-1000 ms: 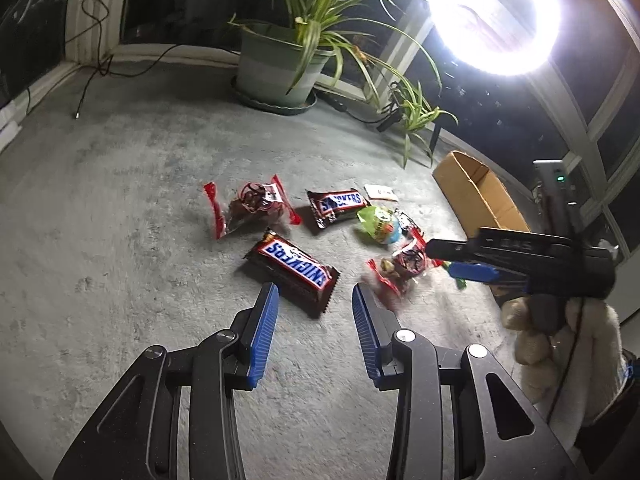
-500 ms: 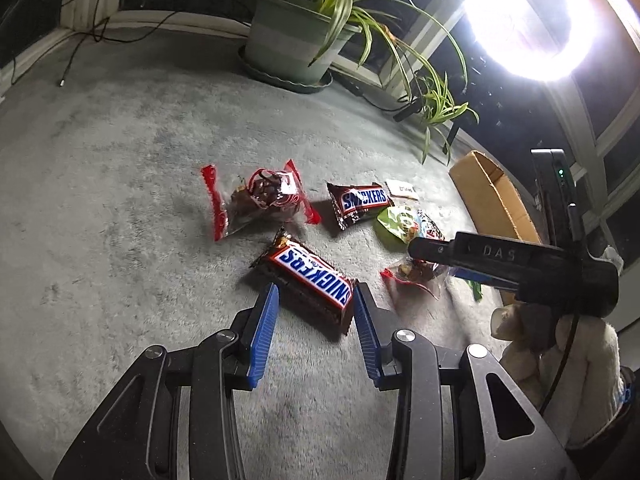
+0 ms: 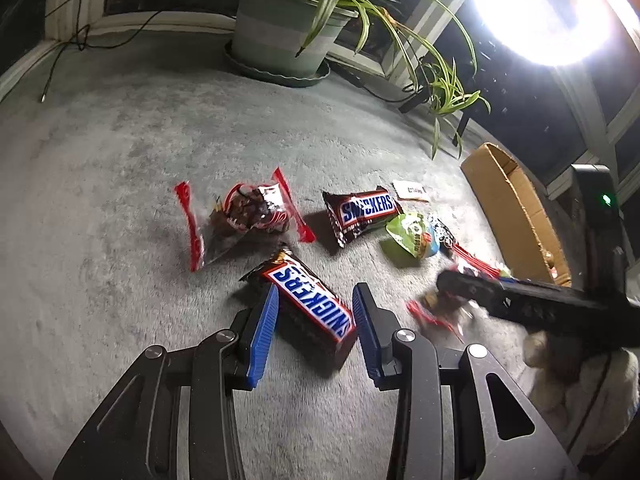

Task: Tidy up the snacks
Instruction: 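Return both tools to the snacks and open them over the next items, then grasp the Snickers bar with the left tool while the right tool grasps the red dates bag, then carry the dates bag with the right tool into the box while the left tool carries the Snickers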

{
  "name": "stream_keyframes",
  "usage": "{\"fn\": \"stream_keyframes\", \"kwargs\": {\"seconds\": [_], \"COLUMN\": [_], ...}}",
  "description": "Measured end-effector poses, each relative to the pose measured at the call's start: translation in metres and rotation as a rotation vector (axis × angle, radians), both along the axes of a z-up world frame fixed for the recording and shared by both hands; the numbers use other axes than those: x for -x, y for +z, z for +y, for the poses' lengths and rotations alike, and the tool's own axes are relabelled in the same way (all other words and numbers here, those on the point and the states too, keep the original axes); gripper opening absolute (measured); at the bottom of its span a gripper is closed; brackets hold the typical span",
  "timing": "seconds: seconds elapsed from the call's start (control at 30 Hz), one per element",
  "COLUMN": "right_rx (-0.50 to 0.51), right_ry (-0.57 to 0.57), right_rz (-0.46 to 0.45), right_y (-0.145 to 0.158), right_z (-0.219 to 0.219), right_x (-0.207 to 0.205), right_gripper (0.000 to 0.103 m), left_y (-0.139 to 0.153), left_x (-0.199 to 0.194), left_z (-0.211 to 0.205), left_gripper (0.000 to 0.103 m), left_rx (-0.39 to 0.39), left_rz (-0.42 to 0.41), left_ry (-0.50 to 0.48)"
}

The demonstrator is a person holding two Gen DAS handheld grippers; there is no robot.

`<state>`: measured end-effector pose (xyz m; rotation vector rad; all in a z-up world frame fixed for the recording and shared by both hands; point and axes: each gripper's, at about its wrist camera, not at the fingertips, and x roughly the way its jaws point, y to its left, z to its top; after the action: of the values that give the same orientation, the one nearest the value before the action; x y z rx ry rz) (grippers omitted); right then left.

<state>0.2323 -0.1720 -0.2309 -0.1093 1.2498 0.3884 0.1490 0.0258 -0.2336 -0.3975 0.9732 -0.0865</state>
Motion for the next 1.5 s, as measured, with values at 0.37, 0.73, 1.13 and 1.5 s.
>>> {"fn": "stream_keyframes", "kwargs": {"seconds": [0.37,0.73,1.13,1.5], "right_rx": [-0.054,-0.106,-0.144,-0.161], "right_ry": [-0.088,-0.051,-0.027,-0.003], "right_rz": [0.053,0.026,-0.017,-0.094], "right_y": [0.000,-0.003,0.008,0.037], "right_z": [-0.034,-0.029,-0.033,-0.051], "right_x": [0.014,0.026,0.035,0.039], "right_gripper": [0.060,0.046,0.037,0.034], "left_y": [-0.013,-0.013,-0.011,0.014], "left_x": [-0.019,-0.014,0.005,0.015], "left_z": [-0.026,-0.033,-0.016,-0.016], "left_gripper": [0.037,0.030,0.027,0.027], "left_rx": [-0.168,-0.222,-0.102,-0.049], "left_rz": [0.011,-0.014,-0.026,-0.071], "left_ry": [-0.050,-0.073,-0.027,-0.016]}}
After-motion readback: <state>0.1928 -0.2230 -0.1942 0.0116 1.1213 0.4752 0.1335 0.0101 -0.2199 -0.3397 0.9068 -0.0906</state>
